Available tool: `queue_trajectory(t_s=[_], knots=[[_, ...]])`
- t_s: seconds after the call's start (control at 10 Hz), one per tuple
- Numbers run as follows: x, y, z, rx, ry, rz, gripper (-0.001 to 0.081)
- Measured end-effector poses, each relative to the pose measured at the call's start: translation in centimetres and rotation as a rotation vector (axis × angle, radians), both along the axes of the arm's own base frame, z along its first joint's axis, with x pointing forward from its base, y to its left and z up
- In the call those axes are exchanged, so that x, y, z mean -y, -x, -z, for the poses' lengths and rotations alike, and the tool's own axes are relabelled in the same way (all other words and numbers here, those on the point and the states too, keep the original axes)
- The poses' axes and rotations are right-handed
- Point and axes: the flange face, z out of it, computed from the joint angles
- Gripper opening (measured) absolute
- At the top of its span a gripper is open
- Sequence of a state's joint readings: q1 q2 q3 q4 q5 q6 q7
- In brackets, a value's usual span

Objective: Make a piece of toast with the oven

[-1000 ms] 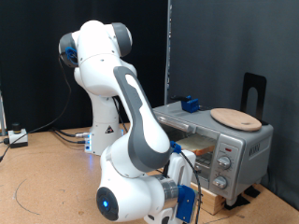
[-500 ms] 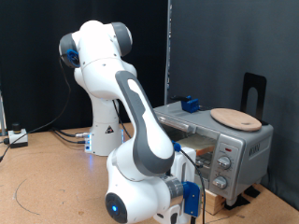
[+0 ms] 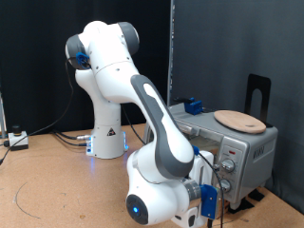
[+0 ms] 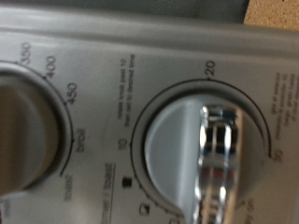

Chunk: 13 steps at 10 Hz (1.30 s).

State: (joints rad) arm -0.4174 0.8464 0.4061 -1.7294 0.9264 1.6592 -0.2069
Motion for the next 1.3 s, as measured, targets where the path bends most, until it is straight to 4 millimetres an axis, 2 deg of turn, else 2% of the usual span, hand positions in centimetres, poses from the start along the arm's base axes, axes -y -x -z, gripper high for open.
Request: queue_trajectory(t_s=[0.4,0.5,0.6,0.7,0.8,0.9,1.1,1.3], knots=[[-0.1,0.0,0.1,0.005,-0.015,0.028,0.0807],[-0.4,-0.1,0.2,0.006,-0.015,0.028,0.0705],[-0.7,0.0,0.2,0.006,-0.015,0.024,0.057],[-1.1,0.0,0.3,0.005,-0.017,0.02,0.057],[-1.4,0.1,0.4,0.002,-0.023,0.018,0.0386],[-1.6,0.1,0.7,-0.002,-0.026,0.021,0.0386],[-1.5,0.1,1.2,-0.006,-0.019,0.034,0.0098],[-1.4,0.1,1.2,-0.006,-0.02,0.034,0.0098]])
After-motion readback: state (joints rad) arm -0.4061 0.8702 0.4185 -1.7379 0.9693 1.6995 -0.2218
